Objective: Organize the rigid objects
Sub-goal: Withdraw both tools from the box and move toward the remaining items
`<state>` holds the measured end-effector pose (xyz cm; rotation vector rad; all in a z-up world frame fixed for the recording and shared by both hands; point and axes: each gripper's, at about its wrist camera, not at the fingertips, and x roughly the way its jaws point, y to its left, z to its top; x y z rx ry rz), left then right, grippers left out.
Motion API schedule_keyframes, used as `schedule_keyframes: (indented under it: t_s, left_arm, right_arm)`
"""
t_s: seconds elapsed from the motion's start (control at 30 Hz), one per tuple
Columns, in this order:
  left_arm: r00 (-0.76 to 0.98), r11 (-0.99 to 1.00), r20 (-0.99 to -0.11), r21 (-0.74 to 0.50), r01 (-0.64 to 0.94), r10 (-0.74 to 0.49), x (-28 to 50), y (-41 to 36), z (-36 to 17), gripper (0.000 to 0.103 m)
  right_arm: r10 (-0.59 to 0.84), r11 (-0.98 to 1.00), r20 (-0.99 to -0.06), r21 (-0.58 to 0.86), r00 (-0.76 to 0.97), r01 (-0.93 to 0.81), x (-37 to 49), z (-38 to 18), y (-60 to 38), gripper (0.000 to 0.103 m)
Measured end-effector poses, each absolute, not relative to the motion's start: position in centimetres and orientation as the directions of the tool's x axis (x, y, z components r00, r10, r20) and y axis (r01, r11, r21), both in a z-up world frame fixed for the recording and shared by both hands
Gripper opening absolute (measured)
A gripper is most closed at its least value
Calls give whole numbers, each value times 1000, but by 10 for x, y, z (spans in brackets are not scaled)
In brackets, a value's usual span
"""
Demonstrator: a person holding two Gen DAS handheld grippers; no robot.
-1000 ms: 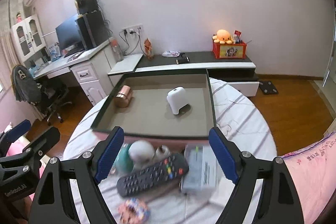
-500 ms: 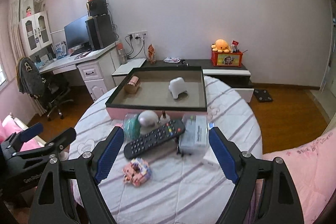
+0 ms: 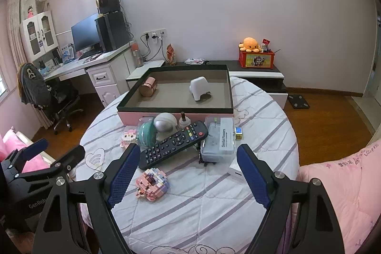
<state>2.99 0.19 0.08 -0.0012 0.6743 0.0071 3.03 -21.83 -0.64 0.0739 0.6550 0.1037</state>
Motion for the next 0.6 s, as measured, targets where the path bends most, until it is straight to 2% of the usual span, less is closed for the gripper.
schedule_keyframes:
  t_s: [0.27, 0.47, 0.6]
  left_arm:
    - [775, 1000, -632, 7, 23, -14, 38, 5, -13, 103]
    - [718, 997, -692, -47, 68, -81, 51, -2, -45, 103]
    - [688, 992, -718, -22, 125, -102, 55, -28, -66, 103]
  right_arm:
    - [91, 995, -624, 83, 776, -50, 32, -23, -233, 84]
    - [77, 996, -688, 89, 721, -22, 46, -52, -243, 84]
    - [69, 997, -700, 80, 711, -19, 54, -56, -245, 84]
